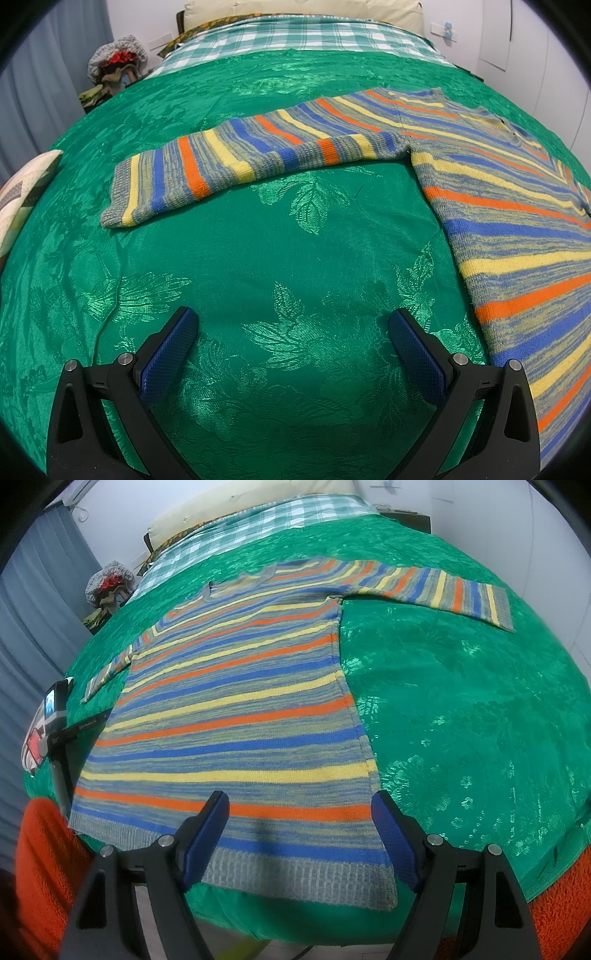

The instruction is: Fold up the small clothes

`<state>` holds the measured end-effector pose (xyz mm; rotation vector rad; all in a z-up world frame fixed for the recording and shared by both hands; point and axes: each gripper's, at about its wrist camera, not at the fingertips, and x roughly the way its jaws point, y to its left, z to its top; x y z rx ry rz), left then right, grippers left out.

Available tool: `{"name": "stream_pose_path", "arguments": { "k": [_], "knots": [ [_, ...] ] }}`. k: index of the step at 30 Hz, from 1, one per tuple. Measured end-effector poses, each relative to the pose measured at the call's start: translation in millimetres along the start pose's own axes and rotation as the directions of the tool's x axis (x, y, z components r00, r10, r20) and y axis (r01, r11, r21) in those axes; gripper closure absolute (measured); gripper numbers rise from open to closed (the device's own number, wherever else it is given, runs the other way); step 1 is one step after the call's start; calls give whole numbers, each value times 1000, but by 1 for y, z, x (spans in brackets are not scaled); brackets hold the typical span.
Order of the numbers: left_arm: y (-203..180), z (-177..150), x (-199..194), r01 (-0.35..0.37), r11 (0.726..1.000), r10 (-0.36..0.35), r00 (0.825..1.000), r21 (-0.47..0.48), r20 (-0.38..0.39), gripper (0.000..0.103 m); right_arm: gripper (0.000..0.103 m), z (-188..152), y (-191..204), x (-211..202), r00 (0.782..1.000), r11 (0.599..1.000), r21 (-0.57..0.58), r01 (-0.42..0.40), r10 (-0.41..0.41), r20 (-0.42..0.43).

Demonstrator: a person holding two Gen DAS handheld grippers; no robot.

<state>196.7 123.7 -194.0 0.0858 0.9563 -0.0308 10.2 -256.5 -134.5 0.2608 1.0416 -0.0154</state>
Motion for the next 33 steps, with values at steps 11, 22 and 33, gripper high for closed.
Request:
{"name": "stream_pose_path", "arguments": {
  "k": [11, 22, 33],
  "knots": [
    [0, 0, 0, 0, 1000, 0, 1000, -1, 0, 0, 24, 0, 1, 0, 1000, 1000, -1, -3, 3, 0],
    [0, 0, 0, 0, 1000, 0, 1000, -1, 0, 0, 24, 0, -1, -3, 1000, 1000, -6, -3, 3, 4],
    [0, 1, 1, 0, 1000, 0, 1000, -1, 0, 0, 24, 0, -1, -2, 1000, 1000, -1, -4, 4, 0]
  ]
}}
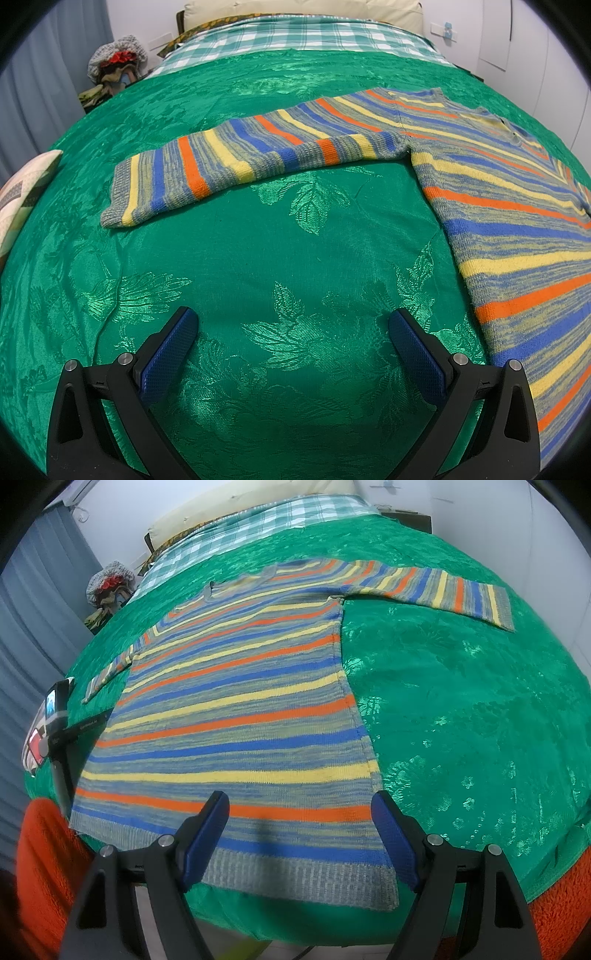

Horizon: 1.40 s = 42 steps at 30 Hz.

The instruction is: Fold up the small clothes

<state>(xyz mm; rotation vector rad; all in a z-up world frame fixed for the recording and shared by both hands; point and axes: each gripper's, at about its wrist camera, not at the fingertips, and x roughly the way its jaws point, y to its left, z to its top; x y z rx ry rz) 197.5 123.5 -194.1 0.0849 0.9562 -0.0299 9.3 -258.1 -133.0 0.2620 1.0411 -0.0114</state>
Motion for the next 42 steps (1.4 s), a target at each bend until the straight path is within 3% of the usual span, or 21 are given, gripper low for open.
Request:
{"name": "stream_pose_path", "arguments": {
  "k": [42],
  "knots": [
    [0, 0, 0, -1, 1000, 1, 1000, -1, 0, 0, 24, -1, 2, 2, 1000, 1000, 3, -5, 5, 5]
  ]
}}
